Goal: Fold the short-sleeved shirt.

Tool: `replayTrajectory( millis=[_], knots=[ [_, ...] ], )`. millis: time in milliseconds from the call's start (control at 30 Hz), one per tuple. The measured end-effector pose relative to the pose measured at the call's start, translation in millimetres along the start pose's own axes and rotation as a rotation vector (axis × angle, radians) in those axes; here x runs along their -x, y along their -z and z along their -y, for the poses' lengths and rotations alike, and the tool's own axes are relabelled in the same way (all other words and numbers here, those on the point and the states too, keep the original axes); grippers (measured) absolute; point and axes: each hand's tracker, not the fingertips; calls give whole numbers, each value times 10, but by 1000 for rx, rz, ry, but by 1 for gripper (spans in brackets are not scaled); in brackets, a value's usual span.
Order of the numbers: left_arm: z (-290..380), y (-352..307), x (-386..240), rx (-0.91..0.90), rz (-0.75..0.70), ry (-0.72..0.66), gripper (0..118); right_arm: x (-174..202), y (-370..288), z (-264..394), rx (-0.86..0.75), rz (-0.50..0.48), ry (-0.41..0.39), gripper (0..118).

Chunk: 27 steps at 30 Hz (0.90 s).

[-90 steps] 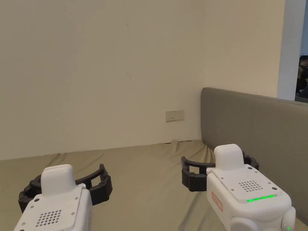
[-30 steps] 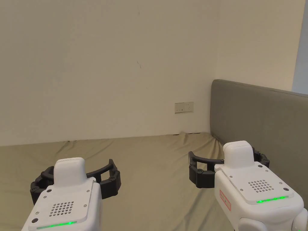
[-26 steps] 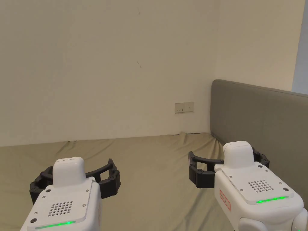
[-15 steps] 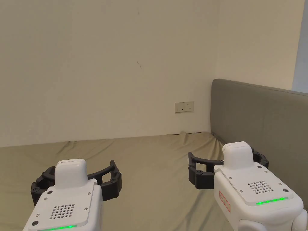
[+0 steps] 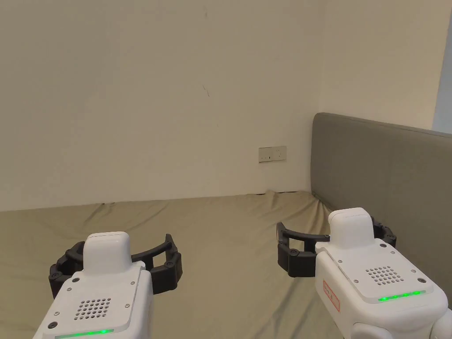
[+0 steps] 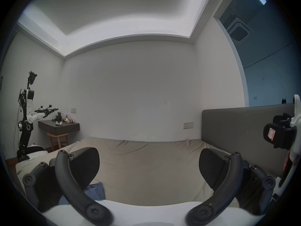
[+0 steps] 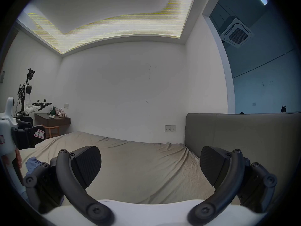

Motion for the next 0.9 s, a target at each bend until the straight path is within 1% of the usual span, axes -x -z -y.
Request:
replayTrajectory(
  millis=[133, 367, 467, 533, 700, 900],
  knots=[
    [-11, -1, 6, 15, 5, -38, 118, -1, -23, 12, -24, -4, 0, 118],
    [-10, 15, -8, 21, -4, -10, 118, 2, -37, 5, -54, -14, 18, 118],
    [-20, -2, 13, 28, 34, -64, 118, -2, -17, 10, -38, -19, 22, 118],
    [-20, -3, 21, 26, 45, -81, 118, 17, 3, 20, -17, -20, 11, 118],
    [-11, -17, 4, 13, 16, -48, 118, 57, -29, 45, -27, -1, -19, 118],
    [4, -69, -4, 11, 10, -23, 118, 56, -62, -9, -29, -6, -13, 118]
  ],
)
